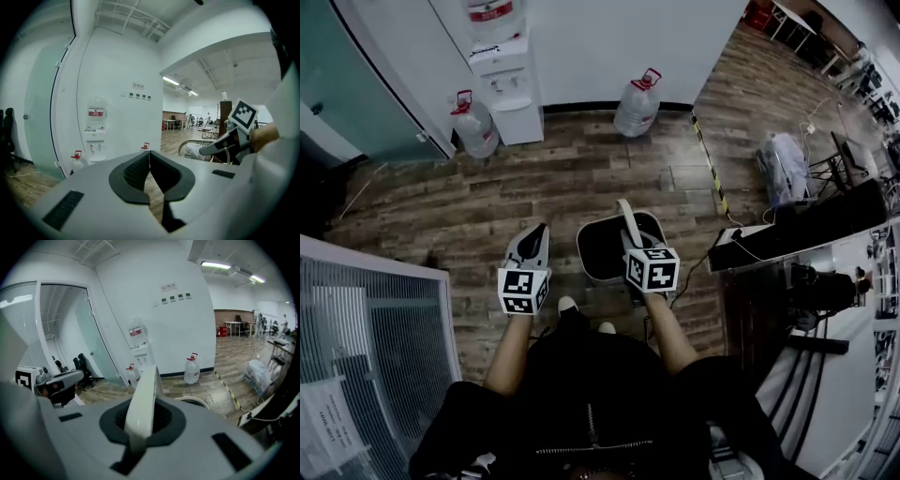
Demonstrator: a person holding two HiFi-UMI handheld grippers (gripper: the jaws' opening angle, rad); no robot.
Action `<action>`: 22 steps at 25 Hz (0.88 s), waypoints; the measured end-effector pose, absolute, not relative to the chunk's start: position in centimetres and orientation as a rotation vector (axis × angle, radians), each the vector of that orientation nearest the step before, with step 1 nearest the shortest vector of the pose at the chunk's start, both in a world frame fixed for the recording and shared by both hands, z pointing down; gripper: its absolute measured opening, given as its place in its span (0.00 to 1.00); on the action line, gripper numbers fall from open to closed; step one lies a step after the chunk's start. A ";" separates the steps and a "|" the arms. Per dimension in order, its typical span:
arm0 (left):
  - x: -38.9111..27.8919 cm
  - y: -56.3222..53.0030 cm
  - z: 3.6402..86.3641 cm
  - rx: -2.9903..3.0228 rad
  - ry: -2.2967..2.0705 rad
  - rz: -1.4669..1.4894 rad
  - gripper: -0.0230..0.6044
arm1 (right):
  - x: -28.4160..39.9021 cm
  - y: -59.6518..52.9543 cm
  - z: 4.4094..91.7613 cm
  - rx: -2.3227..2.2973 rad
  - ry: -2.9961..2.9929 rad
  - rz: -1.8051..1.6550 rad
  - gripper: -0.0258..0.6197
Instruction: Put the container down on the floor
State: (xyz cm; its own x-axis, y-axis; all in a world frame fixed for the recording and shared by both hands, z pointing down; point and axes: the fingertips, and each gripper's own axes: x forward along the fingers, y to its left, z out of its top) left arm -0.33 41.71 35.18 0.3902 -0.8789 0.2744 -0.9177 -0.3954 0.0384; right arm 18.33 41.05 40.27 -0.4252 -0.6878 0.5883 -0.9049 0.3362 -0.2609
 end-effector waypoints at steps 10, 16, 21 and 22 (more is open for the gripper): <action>-4.2 35.6 35.0 2.533 -1.543 0.341 0.06 | 14.6 34.6 37.9 1.501 -2.243 0.752 0.06; -5.6 33.2 35.3 2.516 -1.536 0.336 0.06 | 12.2 32.2 38.1 1.475 -2.247 0.750 0.06; -6.2 31.0 36.4 2.487 -1.530 0.359 0.06 | 10.8 29.5 39.7 1.429 -2.245 0.783 0.06; -6.3 30.4 36.7 2.479 -1.529 0.368 0.06 | 10.5 28.8 40.1 1.421 -2.247 0.795 0.06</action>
